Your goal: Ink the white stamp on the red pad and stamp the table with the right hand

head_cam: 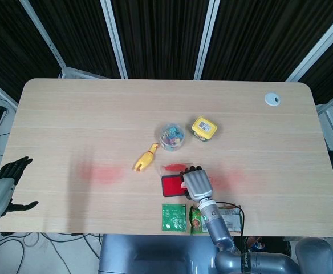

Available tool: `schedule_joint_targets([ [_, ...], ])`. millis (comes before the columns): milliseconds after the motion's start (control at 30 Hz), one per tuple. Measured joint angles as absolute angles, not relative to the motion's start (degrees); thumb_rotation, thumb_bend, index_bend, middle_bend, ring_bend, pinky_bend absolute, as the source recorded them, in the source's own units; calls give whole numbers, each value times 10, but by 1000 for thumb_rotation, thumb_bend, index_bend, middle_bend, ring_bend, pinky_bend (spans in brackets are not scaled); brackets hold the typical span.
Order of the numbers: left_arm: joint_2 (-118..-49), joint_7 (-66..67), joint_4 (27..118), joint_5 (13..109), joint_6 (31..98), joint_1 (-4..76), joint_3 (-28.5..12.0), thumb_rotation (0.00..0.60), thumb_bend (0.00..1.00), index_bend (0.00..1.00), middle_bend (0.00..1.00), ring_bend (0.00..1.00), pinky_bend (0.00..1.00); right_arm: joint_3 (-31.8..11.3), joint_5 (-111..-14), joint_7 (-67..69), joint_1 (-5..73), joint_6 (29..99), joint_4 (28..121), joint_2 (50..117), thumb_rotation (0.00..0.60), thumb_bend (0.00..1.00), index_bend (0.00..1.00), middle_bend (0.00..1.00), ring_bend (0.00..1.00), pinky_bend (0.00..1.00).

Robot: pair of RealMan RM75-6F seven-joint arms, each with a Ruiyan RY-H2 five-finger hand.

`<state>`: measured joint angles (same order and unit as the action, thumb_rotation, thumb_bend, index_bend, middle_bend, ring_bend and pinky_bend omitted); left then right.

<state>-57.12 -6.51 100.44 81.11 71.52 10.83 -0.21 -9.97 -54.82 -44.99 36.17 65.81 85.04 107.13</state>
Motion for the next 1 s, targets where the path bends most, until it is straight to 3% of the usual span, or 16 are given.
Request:
schedule_joint_targets([
  [1000, -570, -65, 1007, 812, 716, 108, -2, 600, 0, 0, 0, 0, 0, -97, -532, -454, 369, 663, 845, 1076, 600, 381, 483, 395, 285, 310],
])
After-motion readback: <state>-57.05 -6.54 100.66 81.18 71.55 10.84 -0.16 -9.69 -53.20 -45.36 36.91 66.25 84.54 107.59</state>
